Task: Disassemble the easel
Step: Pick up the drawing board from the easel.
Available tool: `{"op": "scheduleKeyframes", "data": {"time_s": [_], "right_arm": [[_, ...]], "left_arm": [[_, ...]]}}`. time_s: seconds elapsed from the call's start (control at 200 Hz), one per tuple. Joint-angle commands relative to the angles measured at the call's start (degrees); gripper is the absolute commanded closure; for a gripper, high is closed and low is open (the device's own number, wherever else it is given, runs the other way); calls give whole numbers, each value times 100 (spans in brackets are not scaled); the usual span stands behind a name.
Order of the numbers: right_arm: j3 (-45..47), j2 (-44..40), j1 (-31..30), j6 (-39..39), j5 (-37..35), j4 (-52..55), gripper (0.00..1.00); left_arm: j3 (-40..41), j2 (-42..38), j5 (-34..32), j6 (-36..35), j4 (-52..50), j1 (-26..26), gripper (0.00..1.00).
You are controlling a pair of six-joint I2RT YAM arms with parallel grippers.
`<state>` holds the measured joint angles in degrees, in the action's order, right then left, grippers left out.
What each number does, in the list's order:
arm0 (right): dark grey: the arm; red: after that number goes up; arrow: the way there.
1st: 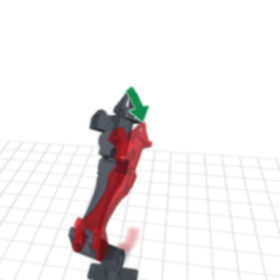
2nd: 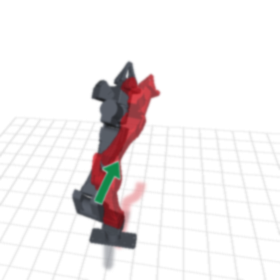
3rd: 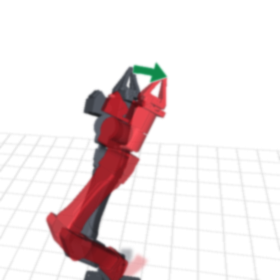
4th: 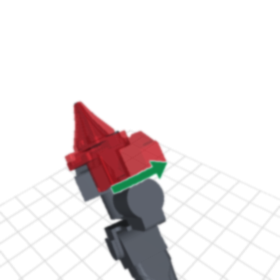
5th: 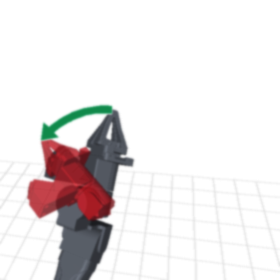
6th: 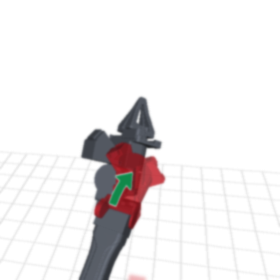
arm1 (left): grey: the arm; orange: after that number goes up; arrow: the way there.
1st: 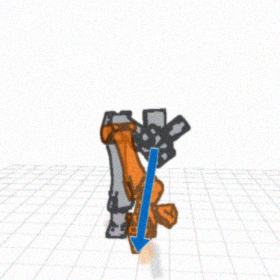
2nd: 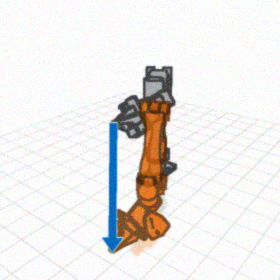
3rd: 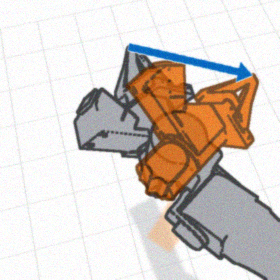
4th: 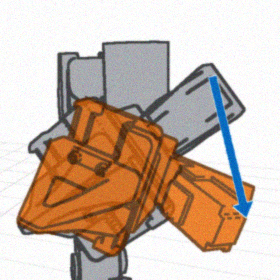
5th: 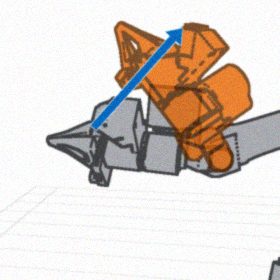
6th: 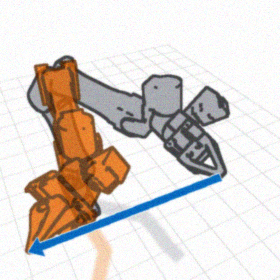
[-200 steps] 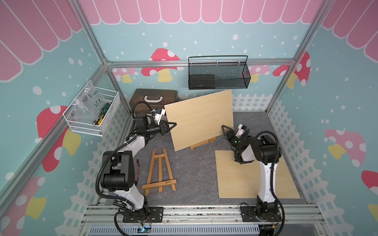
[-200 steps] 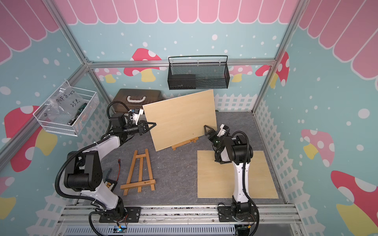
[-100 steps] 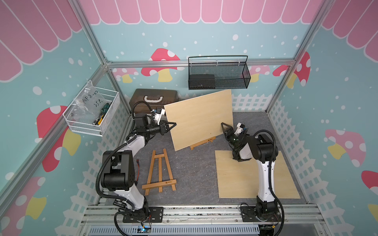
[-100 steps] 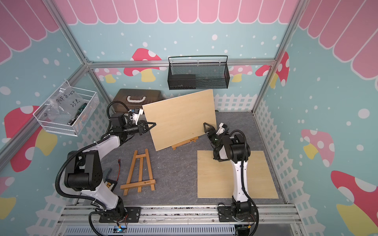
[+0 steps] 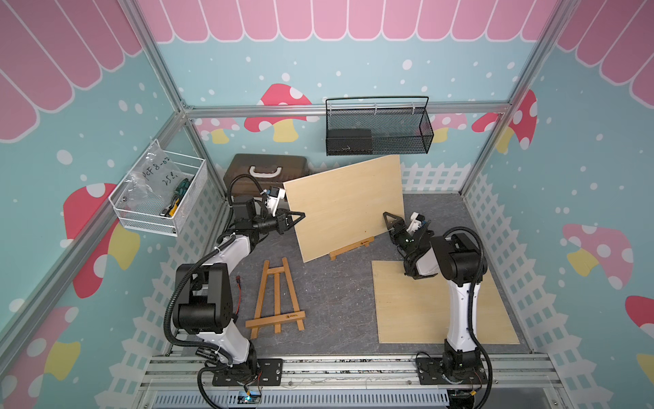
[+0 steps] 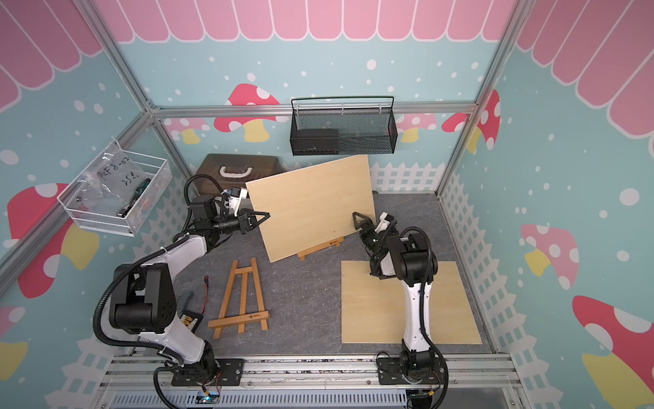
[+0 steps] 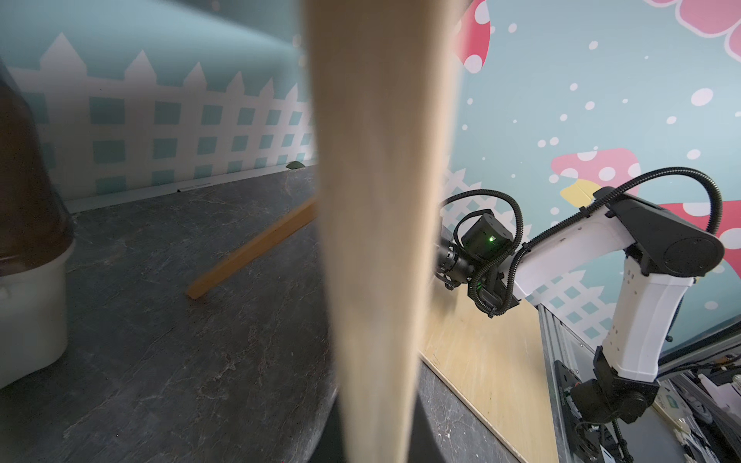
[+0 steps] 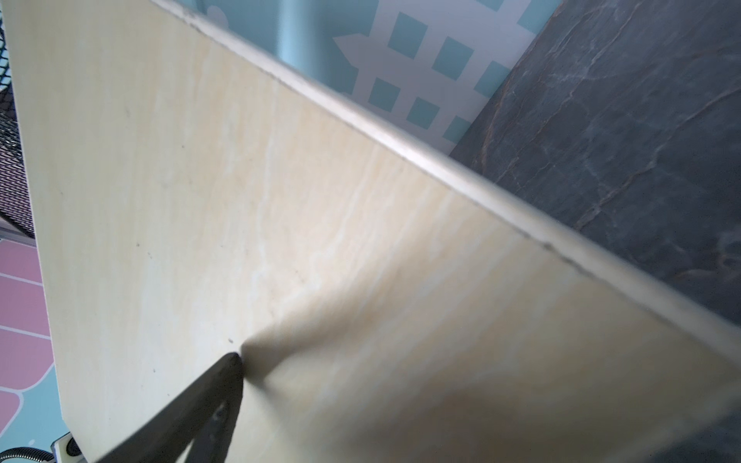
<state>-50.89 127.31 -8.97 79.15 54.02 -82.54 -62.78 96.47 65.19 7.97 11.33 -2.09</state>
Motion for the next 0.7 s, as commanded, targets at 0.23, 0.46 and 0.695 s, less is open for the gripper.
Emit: {"op": "scheduleKeyframes", "data": {"time_s": [0.23, 0.46, 0.695], "right_arm": [[-99, -848, -44, -347, 193, -1671, 6], [-35, -886, -51, -414, 192, -1655, 6], [326, -1320, -49, -464, 181, -1655, 6]], "left_arm": [[73, -230, -630, -409, -377, 167, 100], [159, -236, -683, -428, -284, 209, 100], [286, -558, -674, -475, -566, 294, 100]]}}
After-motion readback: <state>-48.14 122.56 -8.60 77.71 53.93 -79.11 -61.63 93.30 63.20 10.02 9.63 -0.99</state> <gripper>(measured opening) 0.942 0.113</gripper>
